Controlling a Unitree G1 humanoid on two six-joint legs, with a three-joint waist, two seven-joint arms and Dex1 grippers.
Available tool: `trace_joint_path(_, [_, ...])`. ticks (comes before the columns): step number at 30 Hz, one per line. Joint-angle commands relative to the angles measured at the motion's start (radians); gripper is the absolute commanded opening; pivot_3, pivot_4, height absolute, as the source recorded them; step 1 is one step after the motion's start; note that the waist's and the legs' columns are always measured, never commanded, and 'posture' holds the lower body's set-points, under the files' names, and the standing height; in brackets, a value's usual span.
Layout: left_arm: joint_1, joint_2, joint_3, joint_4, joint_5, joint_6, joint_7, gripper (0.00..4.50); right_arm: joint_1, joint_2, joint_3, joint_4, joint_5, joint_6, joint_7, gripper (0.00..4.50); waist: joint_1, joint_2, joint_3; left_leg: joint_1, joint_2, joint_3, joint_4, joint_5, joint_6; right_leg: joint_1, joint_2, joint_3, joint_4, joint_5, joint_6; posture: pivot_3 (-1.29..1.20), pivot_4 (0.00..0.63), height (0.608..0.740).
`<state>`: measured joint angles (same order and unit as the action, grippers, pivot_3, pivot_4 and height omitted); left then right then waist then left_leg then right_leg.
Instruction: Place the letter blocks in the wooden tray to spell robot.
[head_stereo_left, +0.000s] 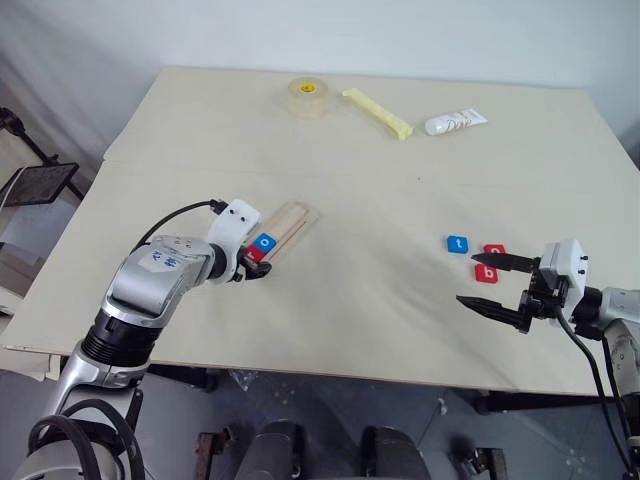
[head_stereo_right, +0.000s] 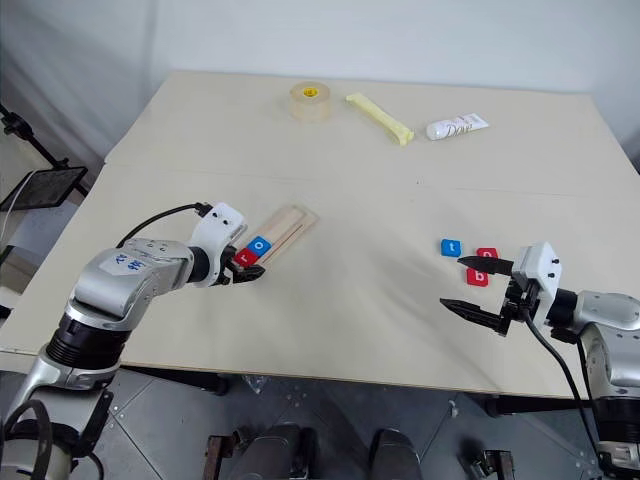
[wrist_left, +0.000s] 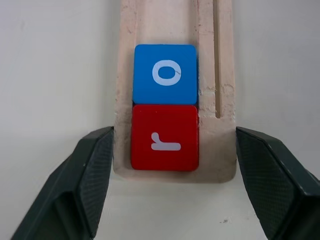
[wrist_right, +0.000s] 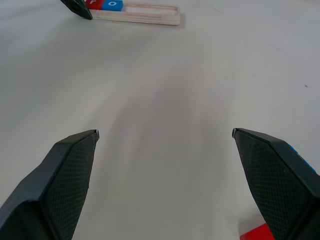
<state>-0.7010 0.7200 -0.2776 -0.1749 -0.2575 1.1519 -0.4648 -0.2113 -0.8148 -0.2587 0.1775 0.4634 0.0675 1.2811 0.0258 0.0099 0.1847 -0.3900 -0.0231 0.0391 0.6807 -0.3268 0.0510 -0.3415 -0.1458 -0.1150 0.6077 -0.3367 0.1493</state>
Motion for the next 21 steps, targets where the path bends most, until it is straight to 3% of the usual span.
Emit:
trace_joint_path(1, [-0.066,0.089,-0.07,-0.005,0.049,-0.23,-0.196,3.38,0.007,-0.031,-0.054,-0.028,0.021,-0.003,-0.006,4.5,0.001,0.0,0.0,-0.001,0.0,0.0,0.0,0.0,0.0,-0.001,0.0,0.0,0.0,0.0,0.0,0.0,0.15,0.74])
trace_joint_path(5, [-0.13,0.084,-0.104,0.048,0.085,-0.39,-0.312,3.38,0.019,-0.029,-0.065,-0.033,0.022,-0.004,-0.006,4.5,0.004,0.0,0.0,-0.001,0.0,0.0,0.0,0.0,0.0,0.0,0.0,-0.001,-0.001,0.0,0.0,0.0,0.15,0.74])
trace_joint_path(8, [-0.186,0.029,-0.137,0.101,0.105,-0.447,-0.377,3.38,0.049,-0.026,-0.083,-0.058,0.032,-0.006,-0.007,4.5,0.005,0.0,0.0,-0.001,0.0,0.0,0.0,0.0,0.0,0.0,0.0,-0.002,-0.001,0.0,0.0,0.0,0.15,0.74])
trace_joint_path(17, [-0.296,-0.204,-0.294,0.201,0.203,-0.496,-0.481,3.38,0.209,-0.017,-0.182,-0.168,0.066,-0.007,-0.038,4.5,0.008,-0.001,0.001,-0.002,0.0,0.001,0.0,0.0,0.001,0.0,0.0,-0.003,0.0,0.0,0.0,0.0,0.15,0.74])
trace_joint_path(21, [-0.29,-0.257,-0.339,0.204,0.243,-0.496,-0.5,3.38,0.292,-0.007,-0.231,-0.23,0.081,0.002,-0.066,4.5,0.005,-0.001,0.001,-0.002,0.0,0.001,0.0,0.0,0.001,-0.001,0.0,-0.003,-0.001,0.0,0.0,0.0,0.15,0.74])
